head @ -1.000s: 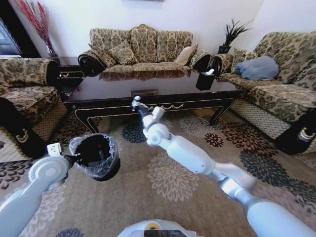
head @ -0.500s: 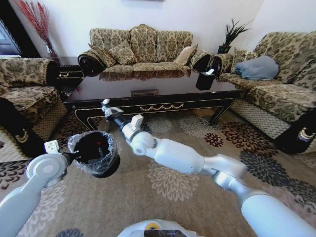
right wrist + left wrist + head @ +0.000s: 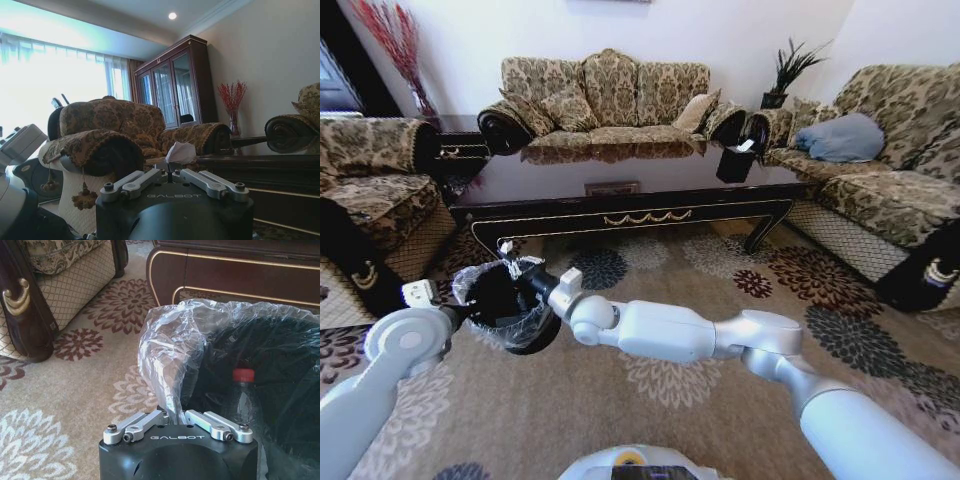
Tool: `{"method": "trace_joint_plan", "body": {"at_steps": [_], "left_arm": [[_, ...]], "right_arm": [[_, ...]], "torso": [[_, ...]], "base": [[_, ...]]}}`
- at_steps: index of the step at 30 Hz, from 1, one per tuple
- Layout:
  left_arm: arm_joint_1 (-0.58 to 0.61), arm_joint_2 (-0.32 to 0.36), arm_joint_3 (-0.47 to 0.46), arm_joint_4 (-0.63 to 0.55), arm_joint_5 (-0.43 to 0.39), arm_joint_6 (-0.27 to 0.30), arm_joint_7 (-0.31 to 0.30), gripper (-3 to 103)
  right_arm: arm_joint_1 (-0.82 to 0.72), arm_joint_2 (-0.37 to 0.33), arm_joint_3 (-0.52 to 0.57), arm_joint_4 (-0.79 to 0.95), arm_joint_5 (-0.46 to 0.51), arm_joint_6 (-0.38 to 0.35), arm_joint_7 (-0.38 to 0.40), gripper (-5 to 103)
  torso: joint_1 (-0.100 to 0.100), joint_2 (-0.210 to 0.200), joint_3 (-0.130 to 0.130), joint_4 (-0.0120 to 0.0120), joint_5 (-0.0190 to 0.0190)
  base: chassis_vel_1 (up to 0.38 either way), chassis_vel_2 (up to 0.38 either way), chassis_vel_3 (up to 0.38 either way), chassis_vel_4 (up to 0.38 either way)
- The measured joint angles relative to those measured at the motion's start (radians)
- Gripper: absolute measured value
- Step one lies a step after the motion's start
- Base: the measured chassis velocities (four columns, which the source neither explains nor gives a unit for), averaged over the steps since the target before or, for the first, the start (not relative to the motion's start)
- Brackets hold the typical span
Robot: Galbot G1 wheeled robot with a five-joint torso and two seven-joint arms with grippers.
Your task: Move to the front of the table and pick up the trash from the floor, then place it into the trash bin.
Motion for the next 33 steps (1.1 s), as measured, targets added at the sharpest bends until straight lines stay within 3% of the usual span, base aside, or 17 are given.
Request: {"method": "trace_joint_plan", "body": {"at_steps": [2,5,7,9,12,15,17,24,26,27,33], "left_arm": [[0.000,0.000,-0.001,0.000,0.000,0.000,0.000,2],[0.000,0.001,-0.002,0.002,0.000,0.000,0.000,2],[0.000,0.001,-0.002,0.003,0.000,0.000,0.000,2],[-0.001,0.002,-0.002,0.004,0.000,0.000,0.001,2],[-0.003,0.003,-0.002,0.005,0.000,0.000,0.001,2],[-0.003,0.004,0.000,0.007,0.000,0.000,0.001,2],[-0.003,0.004,0.000,0.007,0.000,0.000,0.001,2],[-0.002,0.004,0.000,0.009,0.002,0.000,0.001,2],[-0.002,0.004,0.000,0.009,0.002,0.000,0.001,2],[-0.003,0.005,-0.001,0.009,0.002,-0.001,0.001,2],[-0.003,0.008,-0.006,0.008,0.002,-0.001,0.002,2]], "right_arm": [[0.000,0.000,-0.003,0.000,0.000,0.000,0.000,-3],[0.001,-0.003,-0.005,0.000,-0.001,0.000,0.000,12],[0.001,-0.004,-0.005,0.000,-0.002,0.000,0.000,12],[0.000,-0.010,-0.007,-0.001,-0.008,0.000,-0.002,28],[-0.002,-0.014,-0.008,-0.001,-0.012,0.000,-0.009,33],[-0.009,-0.026,-0.013,0.001,-0.014,0.004,-0.043,50],[-0.011,-0.028,-0.014,0.003,-0.014,0.005,-0.050,50],[-0.012,-0.032,-0.030,0.006,-0.007,0.009,-0.097,82],[-0.012,-0.032,-0.034,0.006,-0.007,0.009,-0.100,82],[-0.011,-0.032,-0.046,0.006,-0.002,0.010,-0.109,93],[-0.015,-0.026,-0.068,0.005,0.042,0.001,-0.123,100]], "torso": [[0.000,0.000,0.000,0.0000,0.0000],[0.000,0.000,0.000,0.0001,0.0000],[0.000,0.000,0.000,0.0001,0.0000],[0.000,0.000,0.000,0.0001,0.0000],[0.000,0.000,0.000,0.0001,0.0001],[0.000,0.000,0.000,0.0000,0.0001],[0.000,0.000,0.000,0.0000,0.0001],[0.000,0.000,0.000,0.0001,0.0000],[0.000,0.000,0.000,0.0001,0.0000],[0.000,0.000,0.000,0.0000,0.0001],[0.000,0.000,0.000,0.0001,0.0001]], "base": [[0.000,0.000,0.000,0.000],[0.000,0.000,0.000,0.000],[0.000,0.000,0.000,0.000],[0.000,0.000,0.000,0.000],[0.000,0.000,0.000,0.000],[0.000,0.000,0.000,0.000],[0.000,0.000,0.000,0.000],[0.000,0.000,0.000,0.000],[0.000,0.000,0.000,0.000],[0.000,0.000,0.000,0.000],[0.000,0.000,0.000,0.000]]}}
